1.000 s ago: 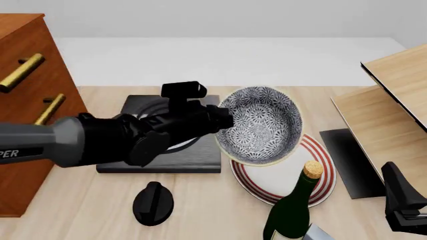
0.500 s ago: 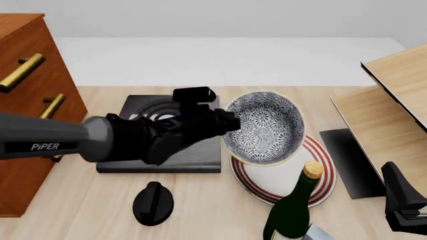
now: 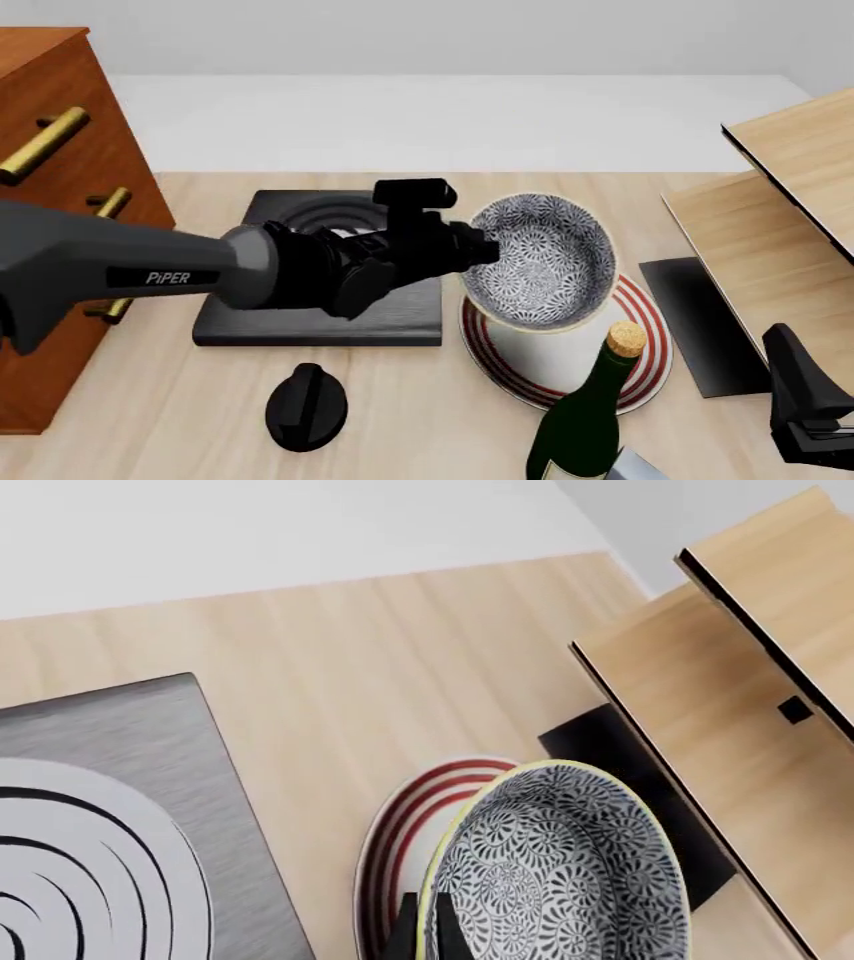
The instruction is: Pick up the akita bowl and put it on the plate.
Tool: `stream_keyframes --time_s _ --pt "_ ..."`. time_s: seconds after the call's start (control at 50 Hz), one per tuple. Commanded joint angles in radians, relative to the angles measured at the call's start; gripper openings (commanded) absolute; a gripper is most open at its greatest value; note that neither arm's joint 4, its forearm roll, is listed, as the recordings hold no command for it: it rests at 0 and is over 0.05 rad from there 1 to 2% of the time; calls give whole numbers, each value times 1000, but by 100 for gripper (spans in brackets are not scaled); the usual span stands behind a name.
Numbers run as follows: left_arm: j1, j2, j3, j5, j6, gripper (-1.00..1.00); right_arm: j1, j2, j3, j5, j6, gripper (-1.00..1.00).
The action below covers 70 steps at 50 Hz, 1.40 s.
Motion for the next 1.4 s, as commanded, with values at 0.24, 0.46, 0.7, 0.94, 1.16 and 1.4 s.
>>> stream_keyframes --time_s 0.24,0.46,0.7,0.94,1.16,1.4 --pt "-11 87 -90 35 22 -100 0 0 0 0 0 100" --pt "-26 107 -105 49 35 -100 0 0 0 0 0 100" --pt "-37 120 -100 39 42 -100 0 0 0 0 0 100" --pt "-33 138 -99 28 52 -100 0 0 0 0 0 100" --pt "-39 156 -105 25 54 -100 0 0 0 0 0 100" --pt "-48 171 -107 18 54 -100 0 0 0 0 0 100"
